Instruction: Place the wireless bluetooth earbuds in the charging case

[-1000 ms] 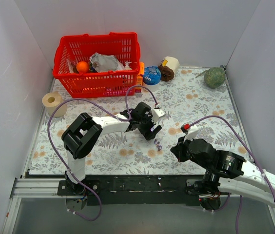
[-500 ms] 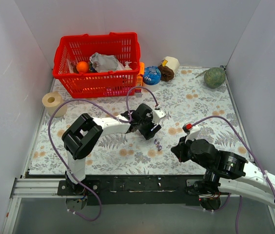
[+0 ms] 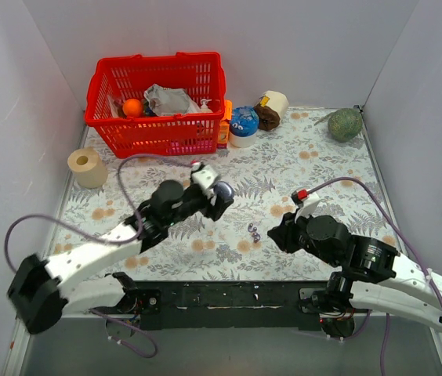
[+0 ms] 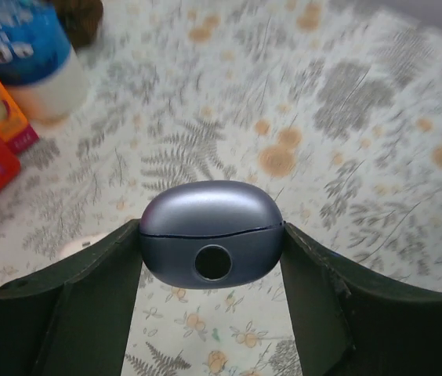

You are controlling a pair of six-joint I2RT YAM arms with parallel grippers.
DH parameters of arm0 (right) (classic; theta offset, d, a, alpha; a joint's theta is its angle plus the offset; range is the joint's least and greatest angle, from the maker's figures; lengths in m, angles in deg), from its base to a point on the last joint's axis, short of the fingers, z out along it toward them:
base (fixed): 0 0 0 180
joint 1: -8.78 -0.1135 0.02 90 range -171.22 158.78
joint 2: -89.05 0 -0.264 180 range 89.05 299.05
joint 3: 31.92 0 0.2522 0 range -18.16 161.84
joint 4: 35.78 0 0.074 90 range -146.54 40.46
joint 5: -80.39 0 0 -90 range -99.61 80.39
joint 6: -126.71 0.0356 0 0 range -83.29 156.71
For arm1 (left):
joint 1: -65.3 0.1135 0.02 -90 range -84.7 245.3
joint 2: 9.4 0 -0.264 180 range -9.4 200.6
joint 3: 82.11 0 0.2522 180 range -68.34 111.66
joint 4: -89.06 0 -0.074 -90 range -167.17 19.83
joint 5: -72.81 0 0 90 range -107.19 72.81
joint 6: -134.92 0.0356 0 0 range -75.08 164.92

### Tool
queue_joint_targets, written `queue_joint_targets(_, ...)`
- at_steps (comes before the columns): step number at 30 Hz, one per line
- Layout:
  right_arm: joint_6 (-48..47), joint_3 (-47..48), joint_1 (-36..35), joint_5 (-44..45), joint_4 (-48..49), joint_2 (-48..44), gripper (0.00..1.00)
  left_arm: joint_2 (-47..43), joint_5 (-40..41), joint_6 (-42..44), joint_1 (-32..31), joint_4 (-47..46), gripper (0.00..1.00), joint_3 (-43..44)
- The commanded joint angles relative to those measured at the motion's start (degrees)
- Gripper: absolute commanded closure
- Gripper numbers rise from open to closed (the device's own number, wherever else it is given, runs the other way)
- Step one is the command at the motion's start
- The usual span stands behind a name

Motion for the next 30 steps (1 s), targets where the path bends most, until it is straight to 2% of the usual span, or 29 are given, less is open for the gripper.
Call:
queue_joint_targets(1,-2.65,4.52,-0.12,-4.97,9.65,2.74,0.62,-18.46,-4.77,-4.91,-1.4,-20.1,1.0,-17.2)
queue_joint_targets(2,-2.74,5.04,-0.12,-6.29,10.97,3.36,0.58,-24.33,-7.65,-5.35,-1.58,-22.77,1.0,-20.29)
queue_joint_targets(3,-2.91,6.53,-0.12,-8.47,11.94,3.98,0.53,-27.26,-8.81,-6.31,-1.67,-24.71,1.0,-25.8)
queue_joint_targets(4,-3.17,7.41,-0.12,-9.02,12.73,5.72,0.51,-29.47,-9.43,-7.11,-1.76,-26.21,1.0,-27.42)
queue_joint_targets(10,-3.79,15.59,-0.21,-14.82,13.87,14.25,0.47,-38.97,-9.44,-9.49,-2.72,-21.49,1.0,-31.21)
queue_joint_targets(15,-4.75,19.37,-0.21,-18.33,15.55,21.01,0.41,-41.09,-9.69,-7.65,-3.25,-18.85,1.0,-30.34)
queue_joint_targets(23,-5.37,24.02,-0.47,-17.64,15.81,27.8,0.36,-41.36,-9.88,-4.22,-3.95,-17.09,1.0,-30.25)
queue_joint_targets(25,-5.99,25.26,-0.47,-17.29,14.68,29.73,0.28,-41.27,-9.61,-3.43,-4.13,-16.74,1.0,-30.25)
queue_joint_targets(30,-6.69,28.51,-0.47,-16.14,12.3,33.94,0.22,-40.65,-8.65,0.0,-5.01,-15.68,1.0,-29.46)
